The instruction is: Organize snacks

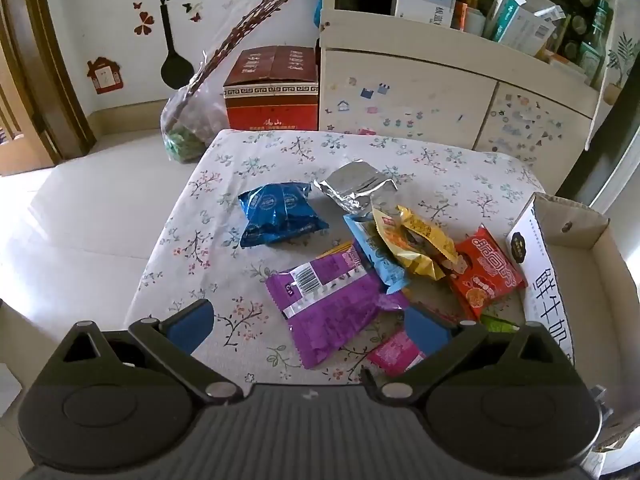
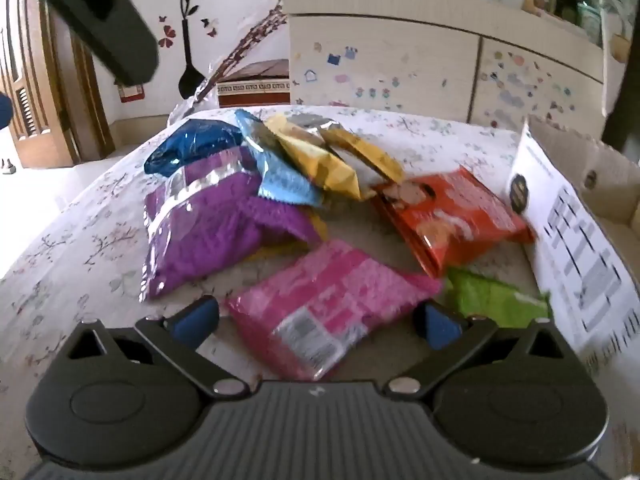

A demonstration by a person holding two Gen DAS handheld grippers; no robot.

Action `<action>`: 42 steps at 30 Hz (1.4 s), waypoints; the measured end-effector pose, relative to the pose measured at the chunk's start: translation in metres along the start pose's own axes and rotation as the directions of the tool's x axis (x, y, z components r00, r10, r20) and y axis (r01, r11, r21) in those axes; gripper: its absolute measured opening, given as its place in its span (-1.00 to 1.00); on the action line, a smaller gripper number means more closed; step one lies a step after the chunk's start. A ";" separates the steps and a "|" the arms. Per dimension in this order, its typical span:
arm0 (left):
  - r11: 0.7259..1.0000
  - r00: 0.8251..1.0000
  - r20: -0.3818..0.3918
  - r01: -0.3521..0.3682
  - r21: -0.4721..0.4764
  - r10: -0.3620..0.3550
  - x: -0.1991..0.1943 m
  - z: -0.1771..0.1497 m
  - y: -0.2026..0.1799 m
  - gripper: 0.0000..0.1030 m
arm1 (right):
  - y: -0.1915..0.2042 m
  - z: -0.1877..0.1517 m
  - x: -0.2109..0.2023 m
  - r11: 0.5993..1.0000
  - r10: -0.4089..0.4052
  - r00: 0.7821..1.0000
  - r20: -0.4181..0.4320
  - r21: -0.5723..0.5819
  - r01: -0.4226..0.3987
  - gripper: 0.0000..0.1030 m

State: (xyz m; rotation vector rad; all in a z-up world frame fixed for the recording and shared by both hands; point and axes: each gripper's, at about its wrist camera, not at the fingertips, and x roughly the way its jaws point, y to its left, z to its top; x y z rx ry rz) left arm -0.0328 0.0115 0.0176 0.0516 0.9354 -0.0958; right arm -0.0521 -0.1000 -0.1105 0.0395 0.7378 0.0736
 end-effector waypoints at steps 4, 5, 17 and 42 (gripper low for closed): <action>1.000 1.000 0.010 -0.009 0.010 0.009 -0.001 0.000 -0.001 1.00 | 0.000 0.002 -0.009 0.994 0.084 0.994 -0.075 -0.068 -0.089 0.99; 1.000 1.000 0.012 -0.008 0.010 0.008 -0.002 0.001 -0.001 1.00 | -0.002 0.001 -0.014 0.992 0.103 0.992 -0.078 -0.063 -0.108 0.99; 1.000 1.000 0.027 -0.014 0.026 0.013 -0.004 -0.002 -0.001 1.00 | -0.043 0.010 -0.063 0.991 -0.032 0.999 -0.006 0.133 0.032 0.99; 0.996 0.997 -0.006 -0.081 0.041 0.081 0.000 -0.015 0.006 1.00 | -0.053 0.062 -0.102 0.990 -0.069 0.981 -0.182 0.111 0.090 0.99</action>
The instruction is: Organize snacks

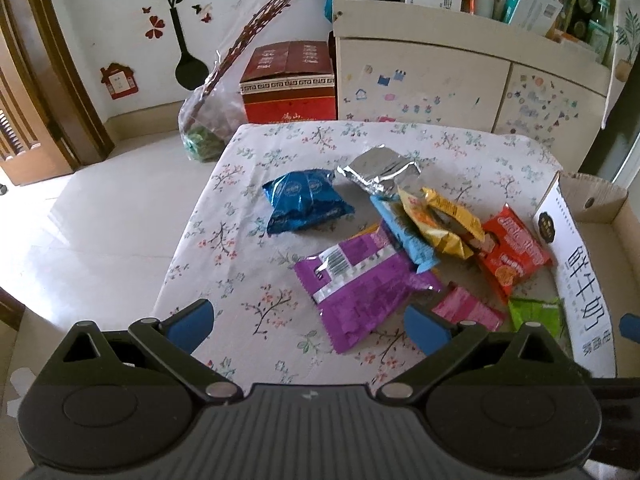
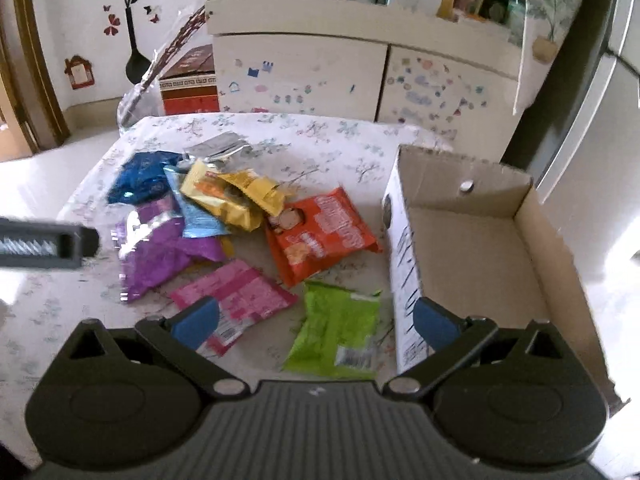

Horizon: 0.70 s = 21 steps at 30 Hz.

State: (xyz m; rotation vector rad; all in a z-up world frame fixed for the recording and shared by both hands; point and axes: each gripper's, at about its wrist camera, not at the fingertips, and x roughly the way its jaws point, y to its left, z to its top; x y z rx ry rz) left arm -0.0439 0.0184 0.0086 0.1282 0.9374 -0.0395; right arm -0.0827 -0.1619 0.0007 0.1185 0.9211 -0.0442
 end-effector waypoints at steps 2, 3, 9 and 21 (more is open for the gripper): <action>1.000 1.000 -0.009 -0.013 0.002 0.013 -0.001 -0.004 0.001 1.00 | -0.007 -0.001 -0.006 0.997 0.040 0.999 0.010 0.071 -0.041 0.99; 1.000 1.000 -0.014 -0.020 0.004 0.020 -0.001 -0.005 0.001 1.00 | -0.006 -0.003 -0.008 0.996 0.025 0.999 0.020 0.084 -0.027 0.99; 0.999 0.999 -0.020 -0.050 0.013 0.050 -0.005 -0.016 0.000 1.00 | 0.001 -0.007 -0.003 0.998 -0.035 0.999 -0.010 0.060 0.035 0.99; 0.995 0.995 -0.036 -0.086 0.054 0.088 -0.006 -0.020 -0.006 1.00 | 0.008 -0.007 -0.002 0.997 -0.056 0.998 0.000 0.043 0.056 0.99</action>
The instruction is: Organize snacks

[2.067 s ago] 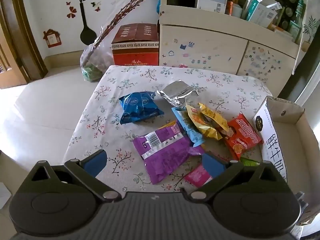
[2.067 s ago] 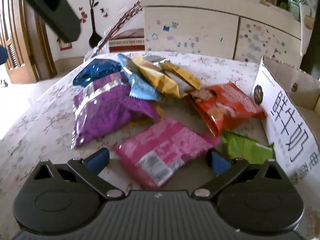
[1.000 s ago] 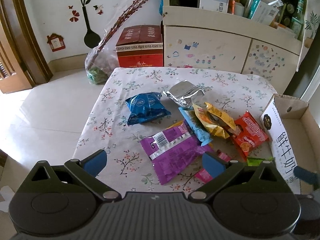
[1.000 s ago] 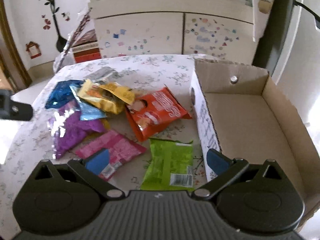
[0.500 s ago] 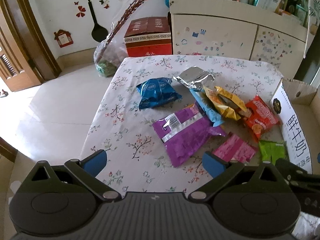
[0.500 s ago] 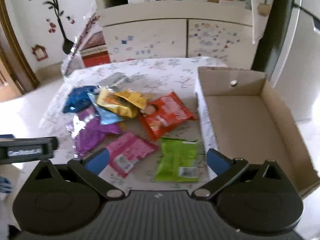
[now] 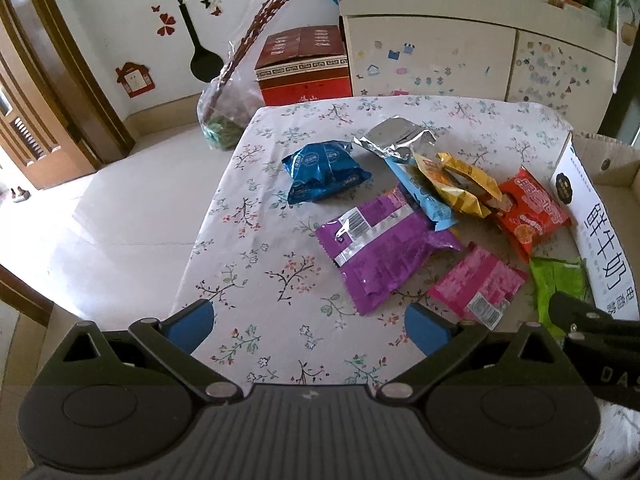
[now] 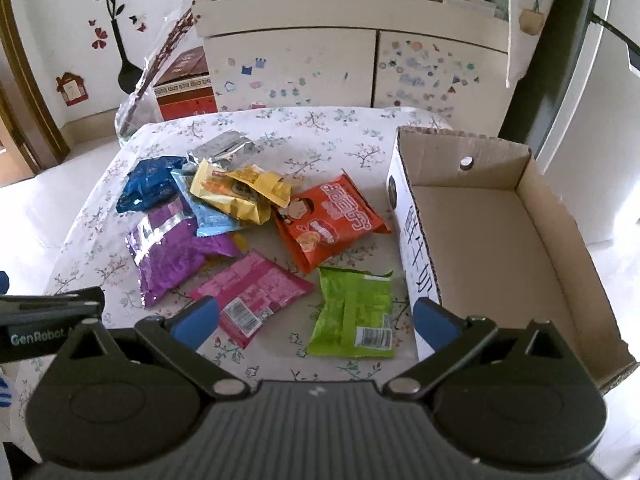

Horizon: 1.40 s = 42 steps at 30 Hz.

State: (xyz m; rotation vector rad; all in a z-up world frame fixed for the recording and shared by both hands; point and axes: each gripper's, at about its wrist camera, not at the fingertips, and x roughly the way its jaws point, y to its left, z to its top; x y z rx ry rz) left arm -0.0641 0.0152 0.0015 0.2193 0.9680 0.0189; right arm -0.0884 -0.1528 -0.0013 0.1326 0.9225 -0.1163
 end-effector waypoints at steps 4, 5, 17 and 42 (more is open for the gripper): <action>1.000 1.000 0.000 -0.004 0.016 0.005 0.000 -0.001 -0.005 1.00 | 0.004 -0.001 0.001 1.000 -0.008 1.000 0.005 -0.017 0.008 0.99; 1.000 1.000 0.002 -0.008 0.019 0.008 0.000 -0.001 -0.005 1.00 | 0.005 -0.001 0.001 1.000 -0.015 1.000 0.007 -0.020 0.015 0.99; 1.000 1.000 -0.005 -0.023 0.014 0.023 0.002 -0.002 -0.004 1.00 | 0.006 -0.001 0.002 1.000 -0.015 1.000 0.007 -0.018 0.015 0.99; 0.999 0.999 -0.006 -0.038 0.020 0.039 0.002 -0.003 -0.004 0.98 | 0.008 -0.002 0.005 1.000 -0.015 1.000 0.008 -0.020 0.015 0.99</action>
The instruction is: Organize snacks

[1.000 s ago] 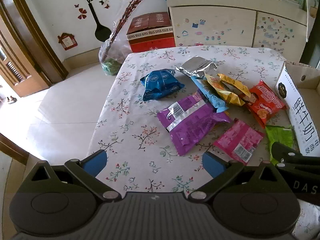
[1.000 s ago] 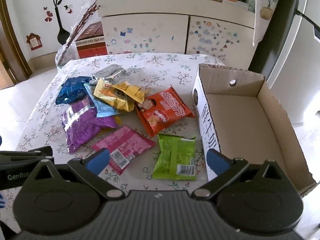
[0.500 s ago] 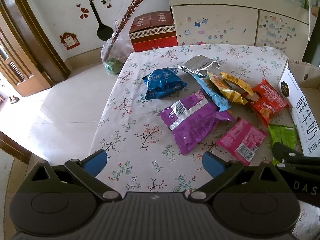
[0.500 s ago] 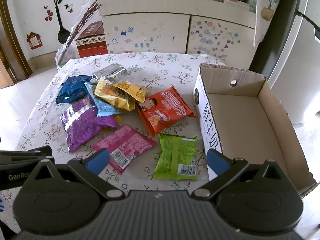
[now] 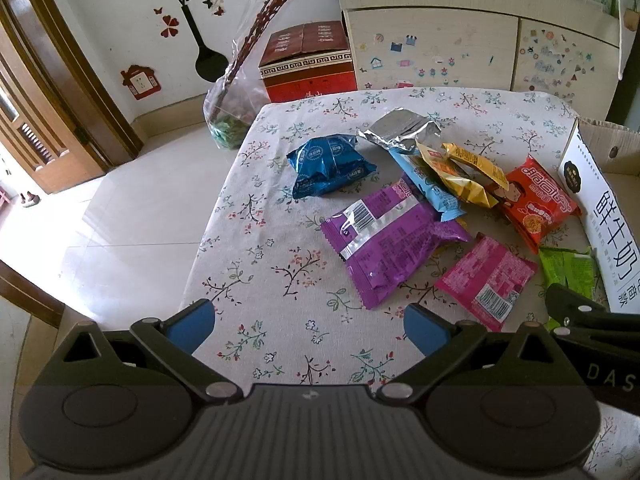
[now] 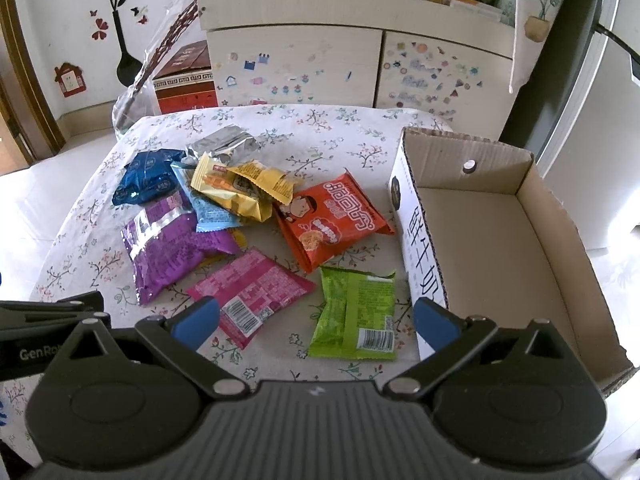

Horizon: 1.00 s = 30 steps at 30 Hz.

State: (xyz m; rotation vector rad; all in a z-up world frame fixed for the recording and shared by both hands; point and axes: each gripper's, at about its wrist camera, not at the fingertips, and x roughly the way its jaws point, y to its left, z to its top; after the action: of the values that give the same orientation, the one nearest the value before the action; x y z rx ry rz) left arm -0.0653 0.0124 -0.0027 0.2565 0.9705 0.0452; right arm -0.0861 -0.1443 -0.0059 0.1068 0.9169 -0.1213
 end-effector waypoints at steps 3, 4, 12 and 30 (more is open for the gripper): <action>1.000 1.000 -0.002 0.001 0.000 -0.001 0.001 0.000 0.000 0.98 | 0.000 0.000 0.000 1.000 -0.003 1.000 0.000 -0.003 0.003 0.99; 1.000 1.000 -0.003 0.001 0.000 -0.001 0.001 0.000 -0.001 0.98 | 0.000 0.000 0.001 1.000 -0.005 1.000 -0.001 -0.006 0.005 0.99; 1.000 1.000 0.012 0.005 0.001 -0.005 -0.003 0.003 -0.007 0.94 | -0.006 0.002 -0.001 1.000 -0.016 1.000 0.018 -0.004 0.016 0.99; 0.994 0.991 0.104 0.088 -0.061 -0.081 0.012 0.064 0.034 1.00 | -0.065 0.024 -0.026 0.977 0.116 0.979 0.165 0.159 -0.143 0.99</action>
State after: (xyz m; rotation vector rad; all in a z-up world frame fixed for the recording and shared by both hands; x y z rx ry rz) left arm -0.0032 0.0348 0.0304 0.1557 0.8761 -0.0134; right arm -0.0928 -0.2107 0.0271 0.3120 0.7406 -0.0848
